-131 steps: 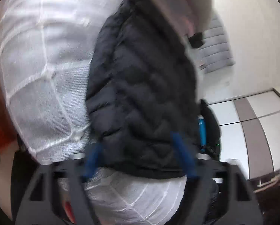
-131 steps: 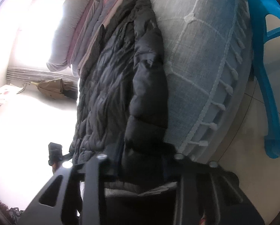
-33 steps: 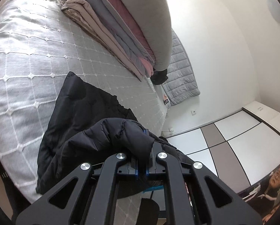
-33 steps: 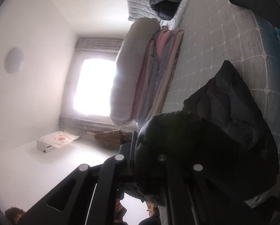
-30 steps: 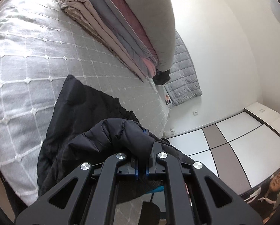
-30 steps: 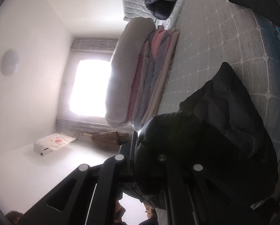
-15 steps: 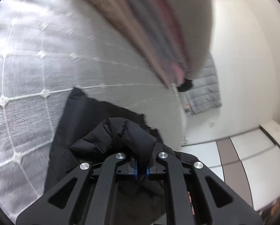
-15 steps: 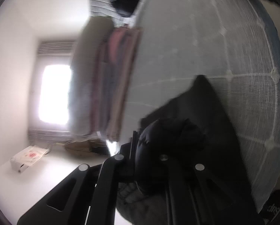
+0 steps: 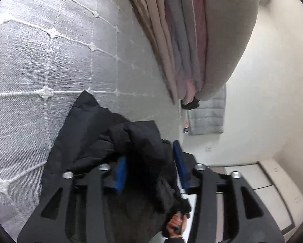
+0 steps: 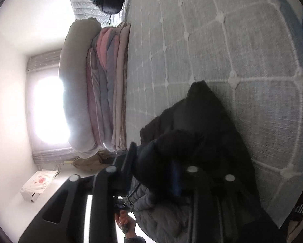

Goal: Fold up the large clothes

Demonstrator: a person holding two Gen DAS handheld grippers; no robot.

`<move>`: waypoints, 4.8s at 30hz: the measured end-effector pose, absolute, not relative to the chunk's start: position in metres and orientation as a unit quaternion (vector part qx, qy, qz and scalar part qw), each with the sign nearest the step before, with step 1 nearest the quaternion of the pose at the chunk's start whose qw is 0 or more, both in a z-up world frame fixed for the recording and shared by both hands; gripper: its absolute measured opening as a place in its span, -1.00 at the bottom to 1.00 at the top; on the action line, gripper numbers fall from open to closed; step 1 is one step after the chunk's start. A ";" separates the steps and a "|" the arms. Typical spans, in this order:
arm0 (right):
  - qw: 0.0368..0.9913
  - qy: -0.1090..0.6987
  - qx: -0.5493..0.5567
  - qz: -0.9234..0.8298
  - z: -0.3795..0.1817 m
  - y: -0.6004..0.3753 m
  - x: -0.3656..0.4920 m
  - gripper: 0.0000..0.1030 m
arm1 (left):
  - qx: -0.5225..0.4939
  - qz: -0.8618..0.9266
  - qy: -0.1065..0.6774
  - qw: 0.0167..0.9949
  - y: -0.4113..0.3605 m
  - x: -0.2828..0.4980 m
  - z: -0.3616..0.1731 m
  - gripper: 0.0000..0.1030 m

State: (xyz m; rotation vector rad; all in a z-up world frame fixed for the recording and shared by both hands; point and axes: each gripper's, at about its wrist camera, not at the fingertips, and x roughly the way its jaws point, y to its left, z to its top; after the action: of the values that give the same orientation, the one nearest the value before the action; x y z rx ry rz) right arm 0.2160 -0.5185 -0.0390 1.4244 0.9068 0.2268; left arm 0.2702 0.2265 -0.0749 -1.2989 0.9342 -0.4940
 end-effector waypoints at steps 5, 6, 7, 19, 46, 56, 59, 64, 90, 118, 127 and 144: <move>0.685 0.385 0.607 0.119 -0.006 -0.505 0.203 0.13 | -0.589 -0.231 0.377 0.676 0.232 0.263 -0.061 0.37; 0.686 0.391 0.600 0.129 -0.002 -0.498 0.200 0.15 | -0.581 -0.233 0.375 0.683 0.227 0.263 -0.053 0.37; 0.686 0.401 0.590 0.144 0.002 -0.486 0.197 0.16 | -0.568 -0.242 0.368 0.695 0.225 0.260 -0.045 0.37; 0.642 0.506 0.506 0.277 -0.008 -0.333 0.251 0.24 | -0.470 -0.178 0.462 0.731 0.208 0.273 -0.048 0.41; 0.699 0.424 0.542 0.194 -0.002 -0.395 0.310 0.38 | -0.422 -0.269 0.477 0.723 0.165 0.282 -0.053 0.51; 0.755 0.400 0.479 0.205 0.049 -0.416 0.250 0.38 | -0.384 -0.269 0.429 0.773 0.161 0.266 -0.004 0.51; 0.782 0.387 0.448 0.195 0.065 -0.432 0.201 0.45 | -0.384 -0.283 0.394 0.786 0.176 0.239 0.023 0.52; 0.766 0.419 0.468 0.131 0.022 -0.467 0.152 0.47 | -0.395 -0.259 0.378 0.796 0.208 0.179 0.026 0.57; 0.779 0.396 0.442 0.202 0.052 -0.365 0.059 0.47 | -0.571 -0.172 0.424 0.682 0.246 0.062 -0.098 0.65; 0.839 0.415 0.326 0.135 0.055 -0.327 0.095 0.47 | -0.583 -0.149 0.355 0.716 0.209 0.070 -0.108 -0.83; 0.869 0.421 0.227 0.125 0.066 -0.279 0.114 0.47 | -0.589 -0.151 0.354 0.711 0.224 0.065 -0.111 -0.83; 0.807 0.472 0.349 0.064 0.016 -0.418 0.110 0.47 | -0.584 -0.139 0.356 0.716 0.222 0.067 -0.112 -0.83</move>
State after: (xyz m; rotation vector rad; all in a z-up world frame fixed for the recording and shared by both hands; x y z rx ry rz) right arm 0.1098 -0.4183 0.0158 0.7464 1.0097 0.1376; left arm 0.0668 0.2220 -0.1120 -1.2932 0.7886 -0.3070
